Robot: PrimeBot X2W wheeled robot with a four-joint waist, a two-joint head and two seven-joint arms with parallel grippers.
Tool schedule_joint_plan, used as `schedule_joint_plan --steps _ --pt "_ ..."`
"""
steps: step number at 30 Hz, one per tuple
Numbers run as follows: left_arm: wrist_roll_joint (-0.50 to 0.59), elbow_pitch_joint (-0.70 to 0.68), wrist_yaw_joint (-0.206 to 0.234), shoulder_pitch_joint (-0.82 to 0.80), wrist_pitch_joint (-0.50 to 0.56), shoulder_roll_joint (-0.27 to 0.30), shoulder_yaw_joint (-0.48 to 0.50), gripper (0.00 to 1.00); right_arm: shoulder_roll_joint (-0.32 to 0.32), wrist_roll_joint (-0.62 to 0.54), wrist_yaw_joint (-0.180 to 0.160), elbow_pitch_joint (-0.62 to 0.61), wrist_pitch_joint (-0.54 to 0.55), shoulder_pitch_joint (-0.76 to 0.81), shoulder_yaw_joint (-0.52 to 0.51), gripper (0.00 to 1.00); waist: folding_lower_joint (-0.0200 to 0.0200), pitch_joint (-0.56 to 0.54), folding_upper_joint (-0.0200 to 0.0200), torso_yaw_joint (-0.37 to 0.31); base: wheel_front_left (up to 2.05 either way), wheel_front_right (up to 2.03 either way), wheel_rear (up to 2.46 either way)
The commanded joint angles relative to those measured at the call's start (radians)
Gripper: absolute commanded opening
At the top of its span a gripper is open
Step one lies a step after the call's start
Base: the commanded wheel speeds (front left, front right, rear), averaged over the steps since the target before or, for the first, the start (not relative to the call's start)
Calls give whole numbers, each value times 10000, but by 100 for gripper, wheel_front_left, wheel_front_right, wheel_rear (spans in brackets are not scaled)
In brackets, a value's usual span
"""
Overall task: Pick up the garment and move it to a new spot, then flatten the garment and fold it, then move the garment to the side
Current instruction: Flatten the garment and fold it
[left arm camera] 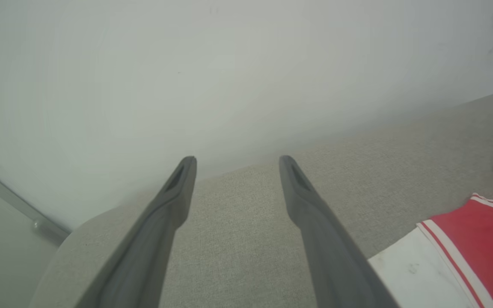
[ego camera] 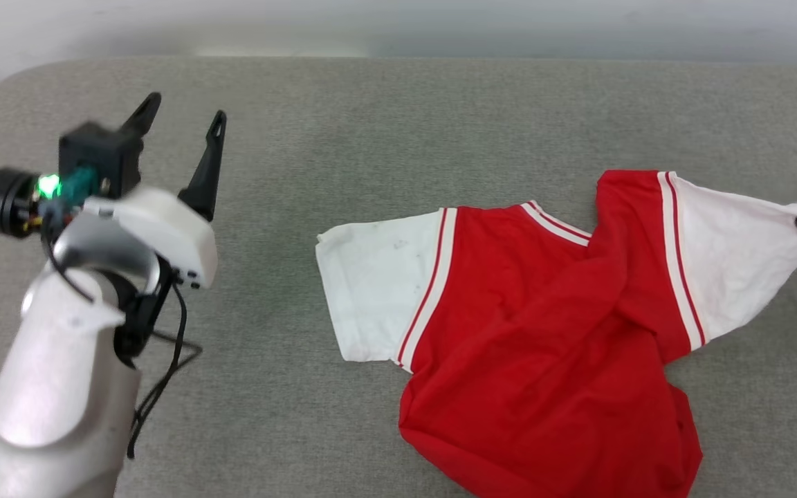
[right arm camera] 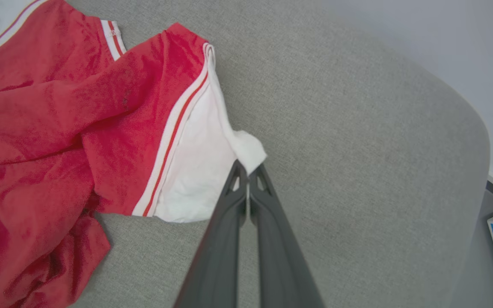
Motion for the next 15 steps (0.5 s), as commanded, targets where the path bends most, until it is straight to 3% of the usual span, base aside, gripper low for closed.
schedule_joint_plan --steps 1,9,14,15 --pt "-331 49 -47 -388 663 200 -293 100 -10 -21 -7 -53 -37 292 -101 0 0 16 0 -182 0 0 0" --pt "-3378 43 -49 -2588 5137 2020 -3682 100 346 -428 -7 -212 31 1004 -800 0 0 412 0 -620 0 0 0" --pt "-4986 560 -52 -3784 7106 2575 -5179 100 699 -825 -5 -411 289 1021 -1181 0 0 781 0 -928 0 0 0" --pt "-5637 1025 -52 -4265 7877 2632 -5949 100 874 -1014 -7 -496 461 974 -1372 0 0 1017 0 -1105 0 0 0"
